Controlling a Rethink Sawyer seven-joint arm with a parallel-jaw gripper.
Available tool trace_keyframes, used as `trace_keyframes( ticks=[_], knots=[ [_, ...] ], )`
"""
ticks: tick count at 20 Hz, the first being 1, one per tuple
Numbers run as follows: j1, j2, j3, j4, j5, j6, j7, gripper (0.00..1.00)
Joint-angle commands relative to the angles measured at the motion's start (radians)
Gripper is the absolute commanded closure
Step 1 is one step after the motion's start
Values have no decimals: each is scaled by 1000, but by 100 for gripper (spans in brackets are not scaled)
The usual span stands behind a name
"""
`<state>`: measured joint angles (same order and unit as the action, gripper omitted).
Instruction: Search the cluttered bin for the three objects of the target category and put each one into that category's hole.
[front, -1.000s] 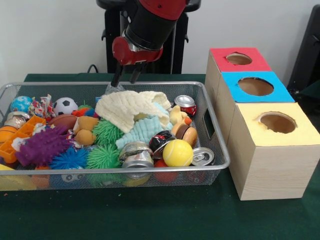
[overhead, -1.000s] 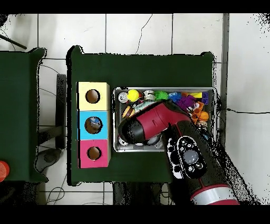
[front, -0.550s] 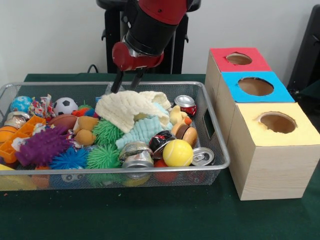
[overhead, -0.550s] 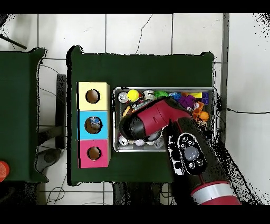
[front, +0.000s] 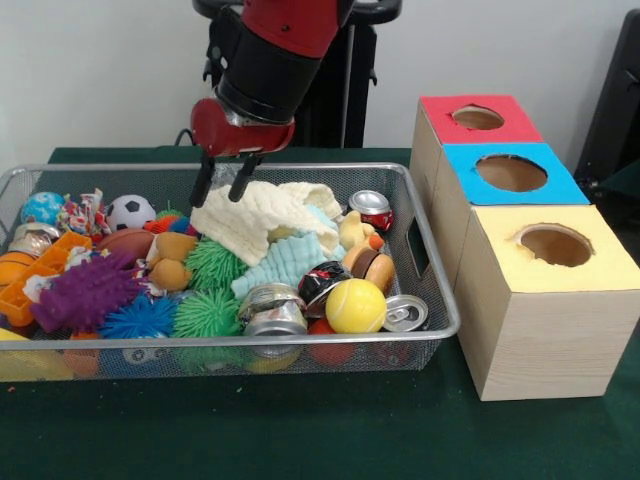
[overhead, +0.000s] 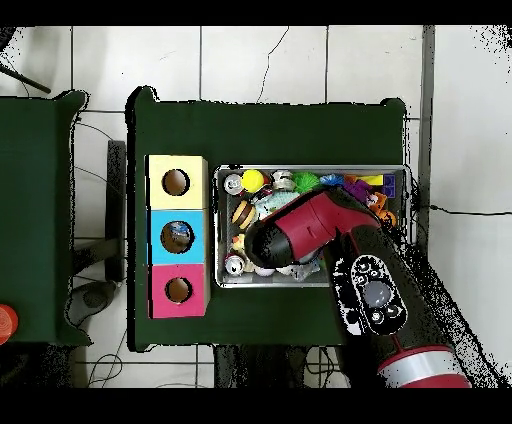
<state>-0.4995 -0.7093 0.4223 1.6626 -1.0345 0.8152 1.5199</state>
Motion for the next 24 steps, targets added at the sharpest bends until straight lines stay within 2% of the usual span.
trace_keyframes(
  ticks=[1, 8, 13, 17, 24],
  knots=[
    [-33, 94, 10, -10, -124, -96, -218, 0],
    [-41, 107, -8, 52, -109, -110, -167, 0],
    [-22, 99, -26, 92, -105, -109, -122, 0],
    [-18, 48, -31, 153, -75, -97, -104, 0],
    [5, -86, -40, 268, 2, -21, -87, 0]
  ],
)
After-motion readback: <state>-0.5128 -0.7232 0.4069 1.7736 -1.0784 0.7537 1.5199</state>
